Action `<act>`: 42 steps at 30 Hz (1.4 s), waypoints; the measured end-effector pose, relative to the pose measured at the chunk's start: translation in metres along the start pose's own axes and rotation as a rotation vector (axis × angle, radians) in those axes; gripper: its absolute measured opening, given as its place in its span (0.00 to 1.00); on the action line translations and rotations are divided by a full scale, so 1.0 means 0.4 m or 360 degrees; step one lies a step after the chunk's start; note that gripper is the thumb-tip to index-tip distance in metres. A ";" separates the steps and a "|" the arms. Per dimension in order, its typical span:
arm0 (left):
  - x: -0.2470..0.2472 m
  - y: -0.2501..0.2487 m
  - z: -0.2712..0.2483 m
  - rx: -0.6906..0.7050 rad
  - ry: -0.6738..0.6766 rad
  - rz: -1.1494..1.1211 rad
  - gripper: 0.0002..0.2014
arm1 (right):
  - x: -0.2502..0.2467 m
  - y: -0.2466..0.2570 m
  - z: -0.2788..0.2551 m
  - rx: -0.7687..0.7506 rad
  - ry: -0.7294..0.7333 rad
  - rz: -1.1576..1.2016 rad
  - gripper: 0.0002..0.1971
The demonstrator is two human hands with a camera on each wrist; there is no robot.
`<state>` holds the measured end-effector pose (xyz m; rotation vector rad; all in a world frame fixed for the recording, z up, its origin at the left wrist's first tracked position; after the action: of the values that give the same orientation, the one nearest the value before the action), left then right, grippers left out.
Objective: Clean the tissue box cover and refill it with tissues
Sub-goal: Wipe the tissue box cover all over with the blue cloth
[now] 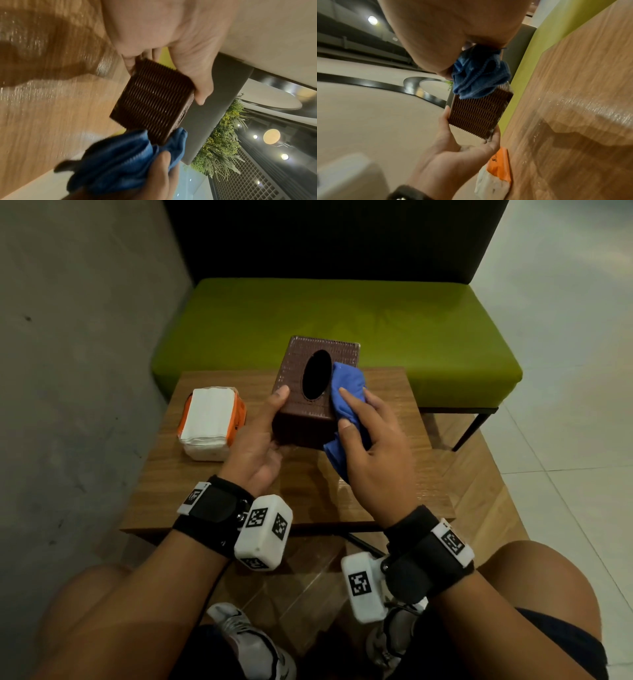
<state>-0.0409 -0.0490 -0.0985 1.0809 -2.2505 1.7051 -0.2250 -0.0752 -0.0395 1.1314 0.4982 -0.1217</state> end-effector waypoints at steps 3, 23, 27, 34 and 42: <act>0.016 -0.003 -0.014 0.0053 -0.0014 -0.0176 0.25 | 0.013 0.014 -0.011 -0.0066 0.0006 -0.0072 0.21; -0.026 0.089 -0.050 -0.0149 0.0074 -0.0078 0.21 | 0.078 0.065 -0.090 -0.0593 0.0127 -0.0613 0.19; -0.052 0.077 -0.052 -0.0139 0.0029 -0.0088 0.16 | 0.059 0.047 -0.062 -0.0728 0.0188 -0.0689 0.17; -0.027 0.074 -0.071 -0.0192 -0.0013 -0.0084 0.17 | 0.054 0.053 -0.081 -0.0587 -0.0002 -0.0685 0.19; -0.043 0.054 -0.078 -0.0108 -0.0119 0.0004 0.16 | -0.043 -0.007 -0.038 -0.0405 -0.0161 -0.0632 0.15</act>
<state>-0.0509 -0.0114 -0.1128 1.1456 -2.3371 1.6020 -0.2461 -0.0656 -0.0391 0.7639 0.6245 -0.4464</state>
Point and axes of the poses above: each hand's wrist, its own z-axis towards the middle knuckle, its own x-axis out of the palm, y = z × x, the point moved 8 cm from there along z, towards the middle knuckle, and after that the axes turned 4 degrees about y, right-handed, at the moved point
